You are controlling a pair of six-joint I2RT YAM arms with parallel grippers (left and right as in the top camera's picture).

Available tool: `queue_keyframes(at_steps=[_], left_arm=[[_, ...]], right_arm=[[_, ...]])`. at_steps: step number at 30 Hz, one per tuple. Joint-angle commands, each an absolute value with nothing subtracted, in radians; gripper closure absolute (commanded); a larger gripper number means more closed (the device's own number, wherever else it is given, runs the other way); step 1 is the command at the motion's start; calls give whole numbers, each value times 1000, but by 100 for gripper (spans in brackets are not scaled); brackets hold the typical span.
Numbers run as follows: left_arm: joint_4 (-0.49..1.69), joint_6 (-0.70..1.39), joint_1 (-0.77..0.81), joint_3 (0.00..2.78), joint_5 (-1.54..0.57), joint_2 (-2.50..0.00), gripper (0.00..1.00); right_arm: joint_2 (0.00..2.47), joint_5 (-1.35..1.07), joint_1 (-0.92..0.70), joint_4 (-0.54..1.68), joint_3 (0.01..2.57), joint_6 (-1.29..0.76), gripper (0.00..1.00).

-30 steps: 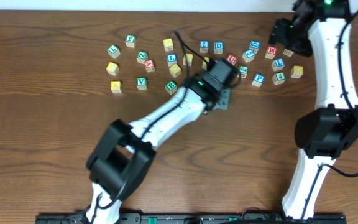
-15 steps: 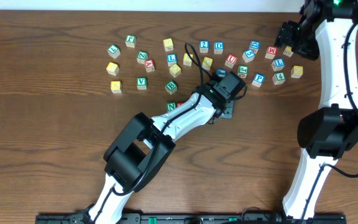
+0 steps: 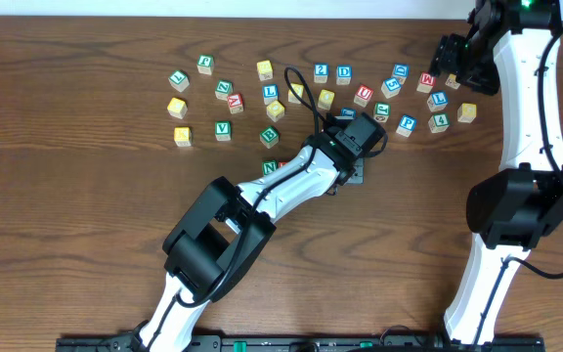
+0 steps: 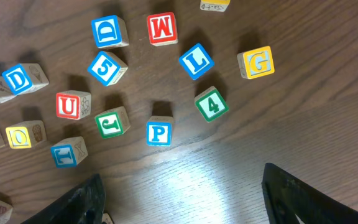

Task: Spell out NEURIPS
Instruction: 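Carry the red I block forward and lower it right of R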

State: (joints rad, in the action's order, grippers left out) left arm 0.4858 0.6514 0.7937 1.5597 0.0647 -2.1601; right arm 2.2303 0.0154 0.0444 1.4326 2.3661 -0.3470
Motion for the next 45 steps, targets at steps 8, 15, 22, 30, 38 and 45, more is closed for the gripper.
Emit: queue_keyframes(at_steps=[8,15,22,30,38,45], left_arm=[[488,672,786,1556,103,-2168,69],[488,687,786,1556,121,-2168,68],[488,687,786,1556,121,-2168,68],[488,686,787,1556,121,-2168,54],[486,686,787,1556,121,-2168,53],[480,666,787,1556,120,-2144,53]], right_arm=[[2244,16,38,1438,2360,-334,24],[2244,17,38,1444,2360,-331,24],[2244,17,38,1450,2360,-324,24],[2244,17,38,1451,2360,-324,24],[2244,17,38,1451,2360,-324,23],[2244,17,38,1452,2360,-316,23]])
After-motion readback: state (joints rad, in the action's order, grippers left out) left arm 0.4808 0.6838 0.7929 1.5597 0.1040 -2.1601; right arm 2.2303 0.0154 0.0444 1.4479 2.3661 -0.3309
